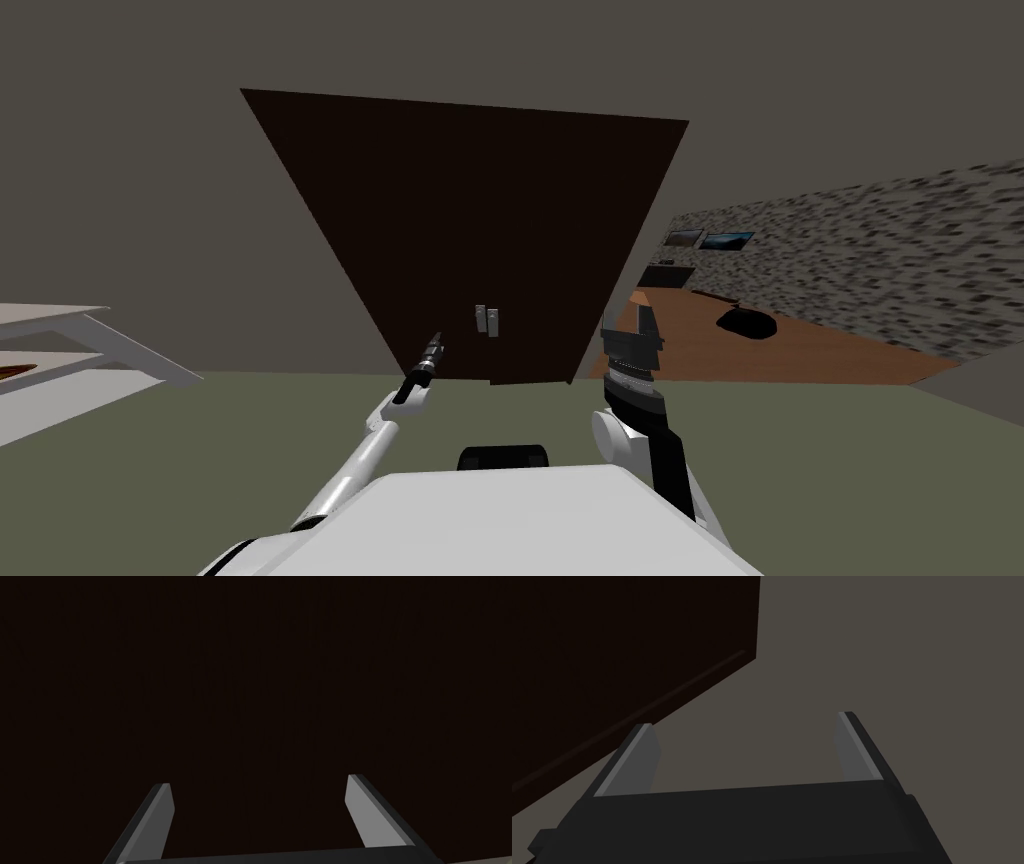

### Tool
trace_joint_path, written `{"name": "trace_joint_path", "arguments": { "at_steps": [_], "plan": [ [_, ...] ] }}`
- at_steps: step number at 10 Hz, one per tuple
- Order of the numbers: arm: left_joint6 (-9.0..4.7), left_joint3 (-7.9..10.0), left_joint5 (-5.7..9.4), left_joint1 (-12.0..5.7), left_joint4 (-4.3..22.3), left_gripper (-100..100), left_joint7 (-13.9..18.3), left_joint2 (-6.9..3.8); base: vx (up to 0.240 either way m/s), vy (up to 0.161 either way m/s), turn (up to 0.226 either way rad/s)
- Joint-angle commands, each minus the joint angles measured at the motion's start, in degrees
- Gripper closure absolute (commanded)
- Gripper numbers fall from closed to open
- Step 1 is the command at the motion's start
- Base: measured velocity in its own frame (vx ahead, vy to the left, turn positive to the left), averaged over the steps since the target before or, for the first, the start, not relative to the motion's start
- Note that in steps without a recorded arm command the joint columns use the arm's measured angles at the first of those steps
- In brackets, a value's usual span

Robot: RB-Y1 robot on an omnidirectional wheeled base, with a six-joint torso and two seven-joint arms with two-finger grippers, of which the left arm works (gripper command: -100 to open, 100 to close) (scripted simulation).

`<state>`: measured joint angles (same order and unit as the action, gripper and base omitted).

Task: Pull the door open

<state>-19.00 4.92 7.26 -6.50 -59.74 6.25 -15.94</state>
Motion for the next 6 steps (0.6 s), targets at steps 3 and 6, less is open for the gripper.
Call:
{"name": "trace_joint_path", "arguments": {
  "at_steps": [3,6],
  "plan": [
    [-1.09,2.69,0.98,0.8,2.9,-100,1.1,-3.77,0.032,0.001,0.011],
    [-1.46,3.1,1.4,0.19,3.8,-100,1.9,-4.82,0.189,-0.001,-0.096]
  ]
}}
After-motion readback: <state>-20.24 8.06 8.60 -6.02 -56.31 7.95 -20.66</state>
